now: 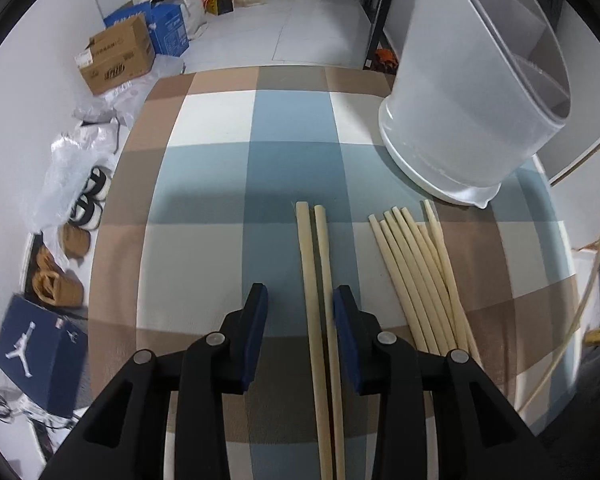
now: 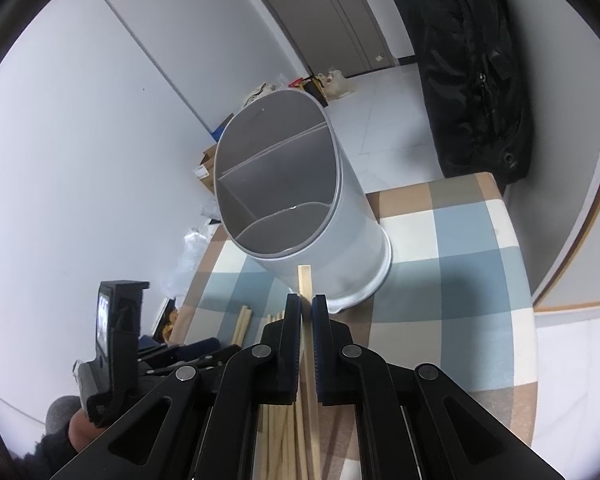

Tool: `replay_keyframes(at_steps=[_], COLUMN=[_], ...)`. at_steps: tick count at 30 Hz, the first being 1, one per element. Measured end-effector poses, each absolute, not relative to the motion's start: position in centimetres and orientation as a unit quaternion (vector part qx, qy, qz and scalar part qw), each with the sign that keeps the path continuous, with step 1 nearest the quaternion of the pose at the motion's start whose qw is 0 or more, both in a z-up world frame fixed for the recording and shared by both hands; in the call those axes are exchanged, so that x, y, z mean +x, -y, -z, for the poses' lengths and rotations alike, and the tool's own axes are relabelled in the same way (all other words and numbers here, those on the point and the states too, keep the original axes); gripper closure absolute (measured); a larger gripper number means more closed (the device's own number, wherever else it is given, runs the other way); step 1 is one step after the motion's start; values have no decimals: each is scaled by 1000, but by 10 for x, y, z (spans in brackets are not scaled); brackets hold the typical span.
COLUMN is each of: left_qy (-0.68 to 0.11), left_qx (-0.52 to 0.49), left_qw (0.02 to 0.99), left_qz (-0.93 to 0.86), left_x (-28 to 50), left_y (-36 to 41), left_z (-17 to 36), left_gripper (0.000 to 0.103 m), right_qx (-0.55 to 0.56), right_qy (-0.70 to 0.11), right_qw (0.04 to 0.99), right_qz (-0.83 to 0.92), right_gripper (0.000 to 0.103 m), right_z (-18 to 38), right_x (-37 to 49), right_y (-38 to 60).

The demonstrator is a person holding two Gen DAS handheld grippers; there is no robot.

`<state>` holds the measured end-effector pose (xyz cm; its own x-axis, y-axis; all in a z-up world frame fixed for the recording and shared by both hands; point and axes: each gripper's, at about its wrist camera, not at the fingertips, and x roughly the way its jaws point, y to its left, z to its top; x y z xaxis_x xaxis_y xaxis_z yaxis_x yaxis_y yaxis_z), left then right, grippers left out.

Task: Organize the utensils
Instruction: 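Close the left tool on one chopstick while the right tool holds its chopstick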

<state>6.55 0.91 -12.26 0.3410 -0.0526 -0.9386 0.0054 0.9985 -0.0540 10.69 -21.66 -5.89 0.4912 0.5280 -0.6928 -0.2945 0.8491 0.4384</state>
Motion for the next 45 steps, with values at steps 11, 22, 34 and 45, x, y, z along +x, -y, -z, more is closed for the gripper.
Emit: replay_keyframes(at_steps=[11,22,34,45], left_qy=[-564,-576,-568,-549], left_qx=[-84,-72,-8,-44], left_qw=[821,814,823,834], left_qz=[22,7,2,29], left_x=[71,69,82,85], left_y=[-37,-32,-13,-14], left_z=[111,118,121,112], left_gripper=[74,74,74,100], right_qx=[147,149,156,153], right_qy=[-444,-442,-444,-430], right_qw=[851,849,846,854], right_qz=[-239,-248,-252,-248], right_gripper=[98,98,98,98], right_z=[59,56,56,54], right_x=[111,110,111,113], right_y=[225,221,222,232])
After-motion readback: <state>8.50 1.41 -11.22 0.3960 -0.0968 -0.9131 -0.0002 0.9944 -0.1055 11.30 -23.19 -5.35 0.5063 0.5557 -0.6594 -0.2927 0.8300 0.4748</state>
